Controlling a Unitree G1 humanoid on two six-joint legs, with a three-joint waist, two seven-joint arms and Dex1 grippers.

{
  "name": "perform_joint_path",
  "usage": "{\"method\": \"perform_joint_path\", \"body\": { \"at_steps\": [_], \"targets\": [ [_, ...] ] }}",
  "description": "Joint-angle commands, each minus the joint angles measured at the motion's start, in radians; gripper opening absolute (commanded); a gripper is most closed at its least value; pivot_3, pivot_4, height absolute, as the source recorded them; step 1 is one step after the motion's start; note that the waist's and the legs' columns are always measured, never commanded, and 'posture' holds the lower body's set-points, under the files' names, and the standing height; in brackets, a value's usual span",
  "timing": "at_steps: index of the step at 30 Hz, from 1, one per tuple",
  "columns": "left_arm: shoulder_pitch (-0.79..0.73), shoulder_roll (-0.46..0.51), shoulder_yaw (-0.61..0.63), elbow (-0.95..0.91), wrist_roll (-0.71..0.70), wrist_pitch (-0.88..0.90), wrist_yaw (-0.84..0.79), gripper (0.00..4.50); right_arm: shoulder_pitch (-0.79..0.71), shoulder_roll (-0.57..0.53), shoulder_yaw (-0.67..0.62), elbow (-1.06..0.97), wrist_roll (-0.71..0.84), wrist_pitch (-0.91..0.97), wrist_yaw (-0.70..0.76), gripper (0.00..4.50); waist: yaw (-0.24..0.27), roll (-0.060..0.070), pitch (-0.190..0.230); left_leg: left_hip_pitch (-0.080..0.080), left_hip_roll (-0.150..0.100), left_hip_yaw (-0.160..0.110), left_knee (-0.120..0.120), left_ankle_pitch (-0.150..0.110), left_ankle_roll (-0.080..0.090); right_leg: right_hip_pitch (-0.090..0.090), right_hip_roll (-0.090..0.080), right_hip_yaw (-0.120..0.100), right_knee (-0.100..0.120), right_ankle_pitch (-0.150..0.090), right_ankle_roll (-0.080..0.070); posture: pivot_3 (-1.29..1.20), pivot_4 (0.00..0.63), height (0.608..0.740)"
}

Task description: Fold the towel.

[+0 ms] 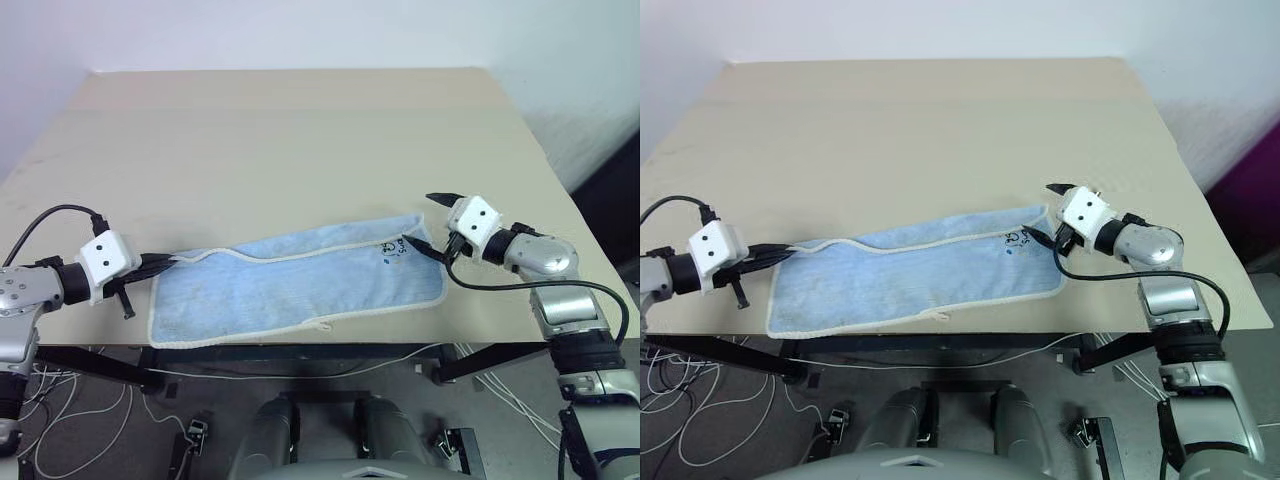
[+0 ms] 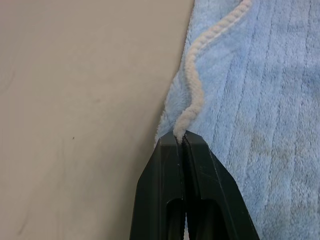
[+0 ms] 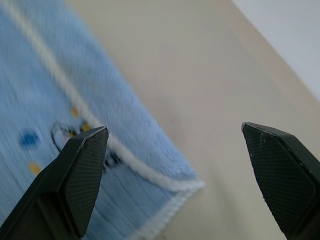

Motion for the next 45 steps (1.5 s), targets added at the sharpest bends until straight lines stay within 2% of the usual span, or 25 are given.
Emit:
{"method": "perform_joint_path", "body": {
  "at_steps": [1, 7, 15, 18, 29, 39, 41, 45],
  "targets": [
    [-0.004, -0.001, 0.03, -0.036, -0.01, 0.007, 0.014, 0.03, -0.056, -0.016, 0.038, 0.09, -0.109, -0.153, -0.073, 4.5, -0.001, 0.0, 0.0, 0.0, 0.0, 0.0, 0.0, 0.0, 0.0, 0.0, 0.0, 0.0, 0.0, 0.0, 0.0, 0.0, 0.15, 0.74],
    [0.025, -0.006, 0.041, -0.071, -0.008, 0.019, 0.03, 0.03, -0.152, -0.028, 0.114, 0.275, -0.284, -0.299, -0.211, 4.5, -0.002, 0.0, 0.0, 0.0, 0.0, 0.0, 0.0, 0.0, 0.0, 0.0, 0.0, 0.001, 0.0, 0.0, 0.0, 0.0, 0.15, 0.74],
    [0.046, 0.001, 0.061, -0.079, -0.006, 0.021, 0.048, 0.03, -0.254, -0.057, 0.191, 0.428, -0.43, -0.418, -0.341, 4.5, -0.001, 0.0, 0.0, 0.0, 0.0, 0.0, 0.0, 0.0, 0.0, 0.0, 0.0, 0.001, 0.0, 0.0, 0.0, 0.0, 0.15, 0.74],
    [0.049, 0.001, 0.064, -0.08, -0.005, 0.021, 0.054, 0.0, -0.275, -0.063, 0.209, 0.459, -0.455, -0.446, -0.366, 3.9, -0.002, 0.0, 0.0, 0.0, 0.0, 0.0, 0.0, 0.0, 0.0, 0.0, 0.0, 0.001, 0.0, 0.0, 0.0, 0.0, 0.15, 0.74],
    [-0.005, -0.02, 0.041, -0.043, 0.007, 0.014, 0.068, 0.0, -0.293, -0.085, 0.212, 0.481, -0.449, -0.495, -0.359, 0.02, -0.002, 0.0, 0.0, 0.0, 0.0, 0.0, 0.0, 0.0, 0.0, 0.0, 0.0, 0.001, 0.0, 0.0, 0.0, 0.0, 0.15, 0.74],
    [-0.088, -0.069, 0.026, 0.029, 0.027, -0.012, 0.089, 0.0, -0.29, -0.123, 0.188, 0.451, -0.449, -0.49, -0.406, 0.02, -0.001, 0.0, 0.0, 0.0, 0.0, 0.001, 0.0, 0.0, 0.0, 0.0, 0.0, 0.001, 0.0, 0.0, 0.0, 0.0, 0.15, 0.74],
    [-0.16, -0.093, 0.03, 0.072, 0.032, -0.017, 0.128, 0.0, -0.306, -0.13, 0.175, 0.45, -0.431, -0.482, -0.4, 0.02, 0.001, 0.0, 0.0, 0.0, 0.0, 0.001, 0.001, 0.0, 0.0, 0.0, 0.0, 0.001, 0.0, 0.0, 0.0, 0.0, 0.15, 0.74],
    [-0.406, -0.164, 0.032, 0.229, 0.053, 0.002, 0.266, 0.0, -0.42, -0.145, 0.162, 0.537, -0.422, -0.451, -0.407, 0.02, 0.004, -0.001, 0.001, -0.001, -0.001, 0.0, 0.003, 0.0, 0.0, 0.0, 0.0, 0.0, 0.001, 0.0, 0.0, 0.0, 0.15, 0.74]
  ]
}}
